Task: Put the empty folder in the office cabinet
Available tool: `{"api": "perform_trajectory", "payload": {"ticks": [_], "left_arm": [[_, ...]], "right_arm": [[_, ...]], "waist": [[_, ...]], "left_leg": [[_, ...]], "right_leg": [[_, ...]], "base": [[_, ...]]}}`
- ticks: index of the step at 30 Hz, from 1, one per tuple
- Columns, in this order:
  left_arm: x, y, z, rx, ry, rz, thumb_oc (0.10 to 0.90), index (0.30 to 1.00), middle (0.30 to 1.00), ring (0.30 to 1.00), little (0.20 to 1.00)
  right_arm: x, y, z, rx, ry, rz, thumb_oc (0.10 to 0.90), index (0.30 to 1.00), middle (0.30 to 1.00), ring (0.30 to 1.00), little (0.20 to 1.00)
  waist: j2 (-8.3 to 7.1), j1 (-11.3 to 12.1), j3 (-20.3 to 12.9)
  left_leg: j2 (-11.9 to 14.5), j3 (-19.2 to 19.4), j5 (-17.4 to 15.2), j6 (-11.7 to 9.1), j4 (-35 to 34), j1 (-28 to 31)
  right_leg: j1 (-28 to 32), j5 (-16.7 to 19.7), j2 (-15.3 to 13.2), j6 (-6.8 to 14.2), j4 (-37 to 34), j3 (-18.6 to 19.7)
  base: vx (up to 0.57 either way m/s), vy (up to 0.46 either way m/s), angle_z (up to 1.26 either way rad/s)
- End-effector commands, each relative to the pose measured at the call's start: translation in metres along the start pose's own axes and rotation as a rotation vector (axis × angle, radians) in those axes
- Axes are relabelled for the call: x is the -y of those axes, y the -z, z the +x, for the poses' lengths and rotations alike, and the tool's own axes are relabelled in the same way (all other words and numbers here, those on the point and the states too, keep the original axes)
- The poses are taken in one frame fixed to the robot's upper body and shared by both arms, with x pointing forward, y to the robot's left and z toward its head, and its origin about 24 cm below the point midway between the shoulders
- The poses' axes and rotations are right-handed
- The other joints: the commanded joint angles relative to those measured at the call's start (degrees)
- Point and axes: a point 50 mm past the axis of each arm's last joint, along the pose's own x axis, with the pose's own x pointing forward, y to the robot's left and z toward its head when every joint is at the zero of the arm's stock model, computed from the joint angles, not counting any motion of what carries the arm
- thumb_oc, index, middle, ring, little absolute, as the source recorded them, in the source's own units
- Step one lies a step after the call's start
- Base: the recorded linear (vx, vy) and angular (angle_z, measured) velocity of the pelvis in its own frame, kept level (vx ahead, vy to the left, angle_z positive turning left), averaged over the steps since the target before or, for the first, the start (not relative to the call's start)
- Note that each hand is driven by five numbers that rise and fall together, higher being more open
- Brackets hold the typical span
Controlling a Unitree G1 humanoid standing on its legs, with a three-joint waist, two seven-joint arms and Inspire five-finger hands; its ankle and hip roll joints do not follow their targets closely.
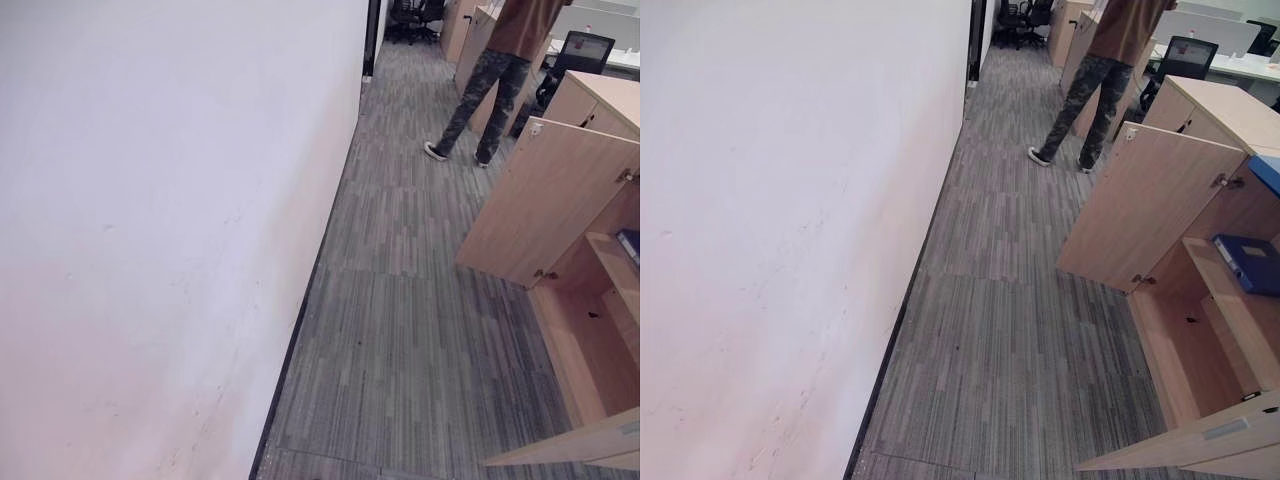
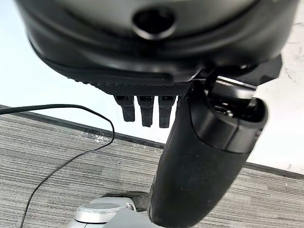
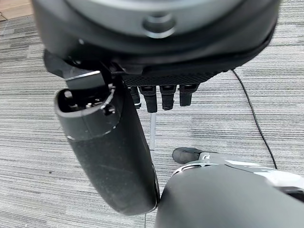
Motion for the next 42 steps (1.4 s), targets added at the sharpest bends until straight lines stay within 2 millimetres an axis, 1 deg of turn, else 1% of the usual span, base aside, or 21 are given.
{"api": "perform_trajectory", "payload": {"ticks": [1,2,7,11,12,14,18,22,23,26,28,29,30,31,33,37,42], "left_arm": [[0.005,-0.022,0.002,0.075,0.013,0.013,0.800,0.900,0.900,0.900,0.900],[0.005,-0.021,0.002,0.071,0.010,0.022,0.800,0.900,0.900,0.900,0.900],[0.008,-0.023,0.002,0.079,0.018,0.050,0.800,0.900,0.900,0.900,0.900],[0.009,-0.017,0.002,0.052,0.036,0.054,0.800,0.900,0.900,0.900,0.900],[0.010,-0.012,0.002,0.022,0.066,0.056,0.800,0.900,0.900,0.900,0.900],[0.011,-0.012,0.002,0.020,0.080,0.059,0.800,0.900,0.900,0.900,0.900],[0.011,-0.005,0.002,-0.021,0.114,0.109,0.800,0.900,0.900,0.900,0.900],[0.009,-0.006,0.002,-0.020,0.121,0.115,0.800,0.900,0.900,0.900,0.900],[0.008,-0.004,0.002,-0.035,0.115,0.121,0.800,0.900,0.900,0.900,0.900],[0.007,-0.003,0.002,-0.042,0.115,0.132,0.800,0.900,0.900,0.900,0.900],[0.009,0.000,0.002,-0.054,0.127,0.185,0.800,0.900,0.900,0.900,0.900],[0.010,0.000,0.002,-0.054,0.138,0.260,0.800,0.900,0.900,0.900,0.900],[0.010,0.000,0.002,-0.054,0.138,0.260,0.800,0.900,0.900,0.900,0.900],[0.011,-0.001,0.002,-0.051,0.144,0.312,0.800,0.900,0.900,0.900,0.900],[0.012,-0.004,0.002,-0.038,0.152,0.349,0.800,0.900,0.900,0.900,0.900],[0.010,-0.006,0.003,-0.035,0.144,0.343,0.800,0.900,0.900,0.900,0.900],[0.009,-0.004,0.002,-0.045,0.135,0.332,0.800,0.900,0.900,0.900,0.900]], "right_arm": [[0.013,0.003,0.000,-0.020,0.043,-0.028,0.800,0.900,0.900,0.900,0.900],[0.014,0.008,-0.001,-0.035,0.044,-0.027,0.800,0.900,0.900,0.900,0.900],[0.017,0.008,-0.001,-0.042,0.056,-0.025,0.800,0.900,0.900,0.900,0.900],[0.018,0.008,-0.001,-0.044,0.056,-0.027,0.800,0.900,0.900,0.900,0.900],[0.020,0.008,-0.001,-0.045,0.056,-0.034,0.800,0.900,0.900,0.900,0.900],[0.022,0.008,-0.001,-0.045,0.054,-0.042,0.800,0.900,0.900,0.900,0.900],[0.024,0.001,-0.001,-0.022,0.046,-0.059,0.800,0.900,0.900,0.900,0.900],[0.024,-0.001,-0.001,-0.010,0.045,-0.066,0.800,0.900,0.900,0.900,0.900],[0.031,-0.003,-0.001,-0.008,0.068,-0.071,0.800,0.900,0.900,0.900,0.900],[0.033,-0.005,-0.001,-0.004,0.074,-0.073,0.800,0.900,0.900,0.900,0.900],[0.030,-0.006,-0.001,0.001,0.064,-0.095,0.800,0.900,0.900,0.900,0.900],[0.029,-0.009,-0.001,0.009,0.059,-0.119,0.800,0.900,0.900,0.900,0.900],[0.029,-0.009,-0.001,0.009,0.059,-0.119,0.800,0.900,0.900,0.900,0.900],[0.030,-0.011,-0.001,0.013,0.064,-0.132,0.800,0.900,0.900,0.900,0.900],[0.031,-0.015,-0.001,0.021,0.069,-0.142,0.800,0.900,0.900,0.900,0.900],[0.032,-0.015,-0.001,0.022,0.068,-0.147,0.800,0.900,0.900,0.900,0.900],[0.034,-0.013,-0.001,0.014,0.075,-0.149,0.800,0.900,0.900,0.900,0.900]], "waist": [[0.02,1.6,-0.2],[0.07,1.4,-0.1],[0.17,1.2,-0.1],[0.25,1.0,-0.3],[0.40,0.8,-0.4],[0.51,0.5,-0.5],[0.91,0.0,-0.7],[1.14,-0.3,-0.9],[1.24,-0.4,-1.0],[1.35,-0.5,-1.0],[1.46,-0.7,-1.1],[1.50,-0.9,-1.1],[1.50,-0.9,-1.1],[1.53,-1.0,-1.1],[1.60,-1.2,-1.1],[1.63,-1.2,-1.1],[1.54,-1.1,-1.0]], "left_leg": [[-0.8,3.7,-6.4,0.1,-0.5,2.6],[-0.9,3.7,-6.4,0.1,-0.5,2.6],[-0.9,3.8,-6.5,0.2,-0.5,2.7],[-0.9,3.8,-6.7,0.2,-0.5,2.8],[-0.8,4.0,-6.8,0.2,-0.5,3.0],[-0.8,4.2,-6.9,0.2,-0.5,3.2],[-0.7,4.6,-7.0,0.2,-0.5,3.4],[-0.7,4.8,-7.1,0.2,-0.5,3.6],[-0.7,4.9,-7.2,0.3,-0.5,3.7],[-0.7,5.0,-7.3,0.3,-0.5,3.9],[-0.7,5.1,-7.4,0.3,-0.5,4.0],[-0.6,5.2,-7.5,0.3,-0.5,4.0],[-0.6,5.3,-7.5,0.3,-0.5,4.0],[-0.6,5.4,-7.6,0.3,-0.5,4.0],[-0.6,5.5,-7.6,0.4,-0.5,4.1],[-0.6,5.5,-7.8,0.4,-0.5,4.2],[-0.6,5.4,-7.8,0.4,-0.5,4.2]], "right_leg": [[-3.1,3.1,-0.2,3.9,-0.6,-2.0],[-3.1,3.2,-0.2,3.9,-0.6,-2.0],[-3.1,3.3,-0.2,3.9,-0.6,-1.8],[-3.0,3.2,-0.1,3.9,-0.6,-1.9],[-2.8,3.2,-0.1,3.9,-0.6,-1.8],[-2.8,3.2,-0.1,3.9,-0.6,-1.7],[-2.8,3.2,-0.1,3.9,-0.6,-1.3],[-2.7,3.2,-0.1,3.8,-0.6,-1.0],[-2.6,3.1,-0.1,3.8,-0.6,-0.9],[-2.6,3.1,0.0,3.8,-0.6,-0.8],[-2.5,3.1,0.0,3.7,-0.6,-0.8],[-2.5,3.1,0.0,3.7,-0.6,-0.6],[-2.5,3.1,0.0,3.7,-0.6,-0.6],[-2.5,3.1,0.0,3.7,-0.6,-0.5],[-2.5,3.2,0.0,3.7,-0.6,-0.5],[-2.4,3.1,0.0,3.8,-0.6,-0.5],[-2.3,3.0,0.0,3.8,-0.6,-0.7]], "base": [[0.00,0.000,0.00],[0.00,0.000,0.00],[0.00,0.000,0.00],[0.00,0.000,0.00],[0.00,0.000,0.00],[0.00,0.000,0.00],[0.00,0.000,0.00],[0.01,0.019,-0.08],[0.01,0.010,-0.13],[0.00,0.014,-0.08],[0.00,0.000,0.00],[0.00,0.000,0.00],[0.00,0.000,0.00],[0.00,0.000,0.00],[0.00,0.000,0.00],[0.00,0.000,0.00],[0.00,0.000,0.00]]}}
